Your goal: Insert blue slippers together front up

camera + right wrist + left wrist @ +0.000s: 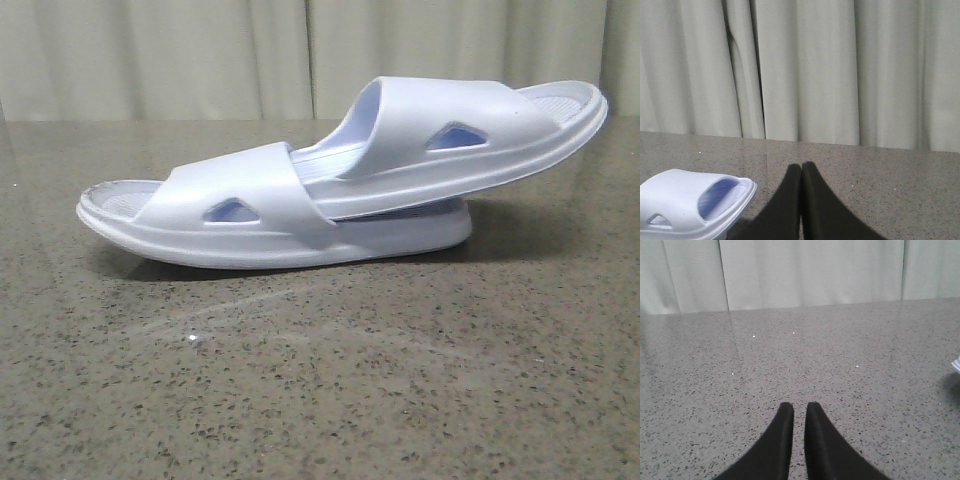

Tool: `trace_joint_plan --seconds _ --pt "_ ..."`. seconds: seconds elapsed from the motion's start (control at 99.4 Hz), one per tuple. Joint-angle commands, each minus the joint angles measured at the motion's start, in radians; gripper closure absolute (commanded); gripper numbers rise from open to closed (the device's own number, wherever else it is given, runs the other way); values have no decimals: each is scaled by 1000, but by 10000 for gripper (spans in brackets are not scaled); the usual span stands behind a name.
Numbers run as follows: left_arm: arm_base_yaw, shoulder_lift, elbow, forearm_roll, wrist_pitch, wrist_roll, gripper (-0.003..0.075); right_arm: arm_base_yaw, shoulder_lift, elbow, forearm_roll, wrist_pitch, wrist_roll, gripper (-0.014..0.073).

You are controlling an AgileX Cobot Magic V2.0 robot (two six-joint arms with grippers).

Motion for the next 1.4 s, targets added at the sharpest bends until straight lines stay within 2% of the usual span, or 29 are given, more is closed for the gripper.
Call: trace_joint_plan --seconds 0.0,0.282,0.342,0.392,0.473,0.483,0.493,0.563,0.624,0.634,0.704,0.775,0.825,0.996,1.257,1.388 --pt "0 -30 10 -6 -75 -10 704 2 10 -27 -10 -38 -14 701" --pt "0 -30 10 -6 -75 -10 704 2 10 -27 -12 -32 -5 701" --pt "0 -30 10 -6 -75 -10 704 2 10 -27 -63 -27 67 701" --pt "0 -30 10 -6 -75 -10 704 2 10 -27 -179 -23 184 701" --pt "0 -30 10 -6 -75 -10 704 2 10 -27 -435 -11 387 701" --pt "0 -30 10 -6 -75 -10 704 2 10 -27 -435 -8 404 701" --pt "0 -30 10 -6 -75 -10 704 2 10 -27 -498 -3 436 701" --pt "0 -30 10 -6 -75 -10 704 0 10 -27 -702 34 593 701" --pt "0 -30 10 -6 -75 -10 704 -11 10 -27 -839 67 739 701" --pt "0 -30 10 -6 -75 -10 704 -16 10 -27 -895 75 780 701" --pt "0 -30 10 -6 -75 -10 704 -50 10 -27 -1079 121 992 701" --pt "0 -30 10 -6 -75 -10 704 -99 10 -27 -1182 179 1173 701" --pt "0 -30 10 -6 -75 -10 704 -136 10 -27 -1185 214 1218 701" --pt "0 -30 10 -6 -75 -10 704 -210 -39 -25 -1192 275 1220 701" --pt "0 -30 10 -6 -75 -10 704 -283 -199 89 -1152 264 1220 701" --pt "0 -30 10 -6 -73 -10 704 -289 -192 148 -1135 217 1220 701"
